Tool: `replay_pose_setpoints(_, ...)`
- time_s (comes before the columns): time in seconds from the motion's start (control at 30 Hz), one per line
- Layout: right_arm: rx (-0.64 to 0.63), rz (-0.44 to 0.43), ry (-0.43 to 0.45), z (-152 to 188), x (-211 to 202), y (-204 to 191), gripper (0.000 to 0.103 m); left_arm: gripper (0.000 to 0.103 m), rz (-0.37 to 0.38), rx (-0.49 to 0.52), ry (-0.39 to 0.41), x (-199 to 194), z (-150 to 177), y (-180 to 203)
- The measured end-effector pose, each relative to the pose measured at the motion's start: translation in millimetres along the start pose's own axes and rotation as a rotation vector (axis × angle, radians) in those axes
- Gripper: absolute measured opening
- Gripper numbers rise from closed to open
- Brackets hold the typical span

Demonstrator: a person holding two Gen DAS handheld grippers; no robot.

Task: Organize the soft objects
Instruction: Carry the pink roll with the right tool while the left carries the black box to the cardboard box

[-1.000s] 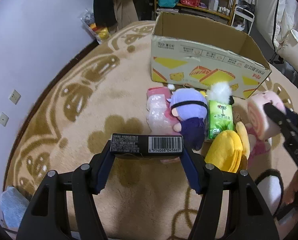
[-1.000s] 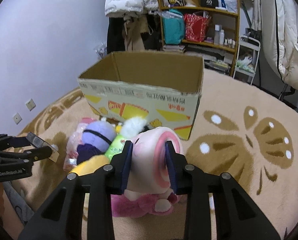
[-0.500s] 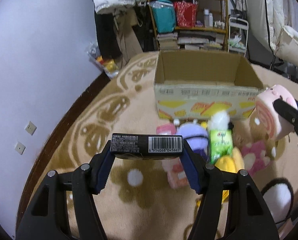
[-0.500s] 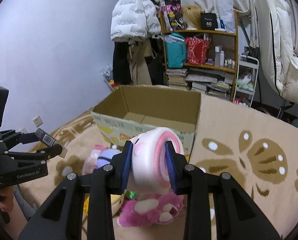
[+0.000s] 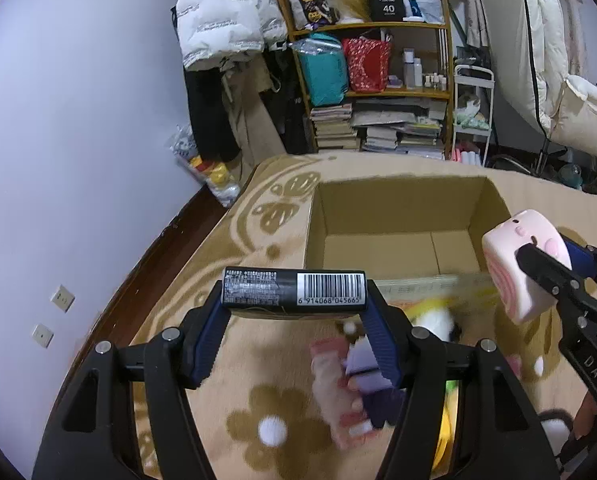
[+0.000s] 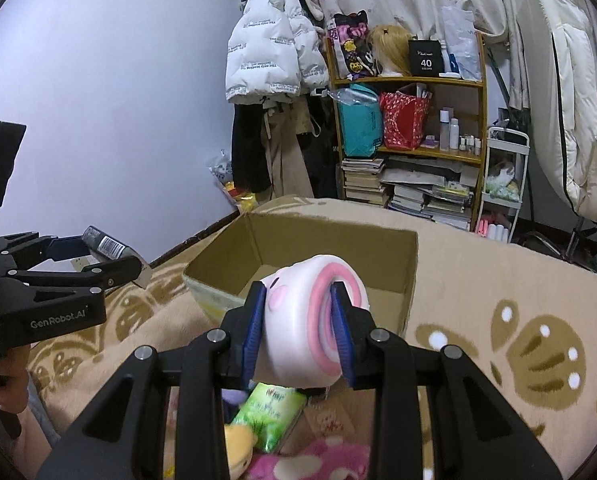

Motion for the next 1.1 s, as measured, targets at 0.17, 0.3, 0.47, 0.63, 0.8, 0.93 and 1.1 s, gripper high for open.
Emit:
replay_pose_setpoints(0.17,0.012,0.007,0.008,-15,17,10,0.034,0.063,0.012,0.001,0.041,17,-26,7)
replay_pose_setpoints(0.3,0.019,0.012,0.008,-27,32,19,0.034,0.063,-0.006,0.032,0.071,31,-44,15)
replay_pose_setpoints(0.47,0.041,0.013,-0.017,-33,45,28,0.034,0.064,0.013,0.027,0.086,51,-58,20)
replay_pose_setpoints(0.63,0.031,0.027,-0.042,-31,59,36,0.034,0.064,0.049,0.029,0.060,74,-66,27)
replay_pose_setpoints(0.8,0.030,0.060,-0.092,-22,74,43,0.034,0.064,0.092,0.033,0.004,96,-61,36)
replay_pose_setpoints(0.93,0.035,0.070,-0.118,-15,81,48,0.034,0.065,0.108,0.047,-0.043,109,-51,41)
replay_pose_setpoints(1.1,0.047,0.069,-0.133,-12,85,50,0.038,0.070,0.106,0.061,-0.073,120,-47,45)
Point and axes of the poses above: each gripper's, at about its wrist camera, not at the fingertips, and x roughly the way its jaws point, y to its right, z to its underside, the point moved 4 cm from there along x, roughly the way its jaws point, and after that the axes turned 2 degrees about -z, right-handed, at the moved point
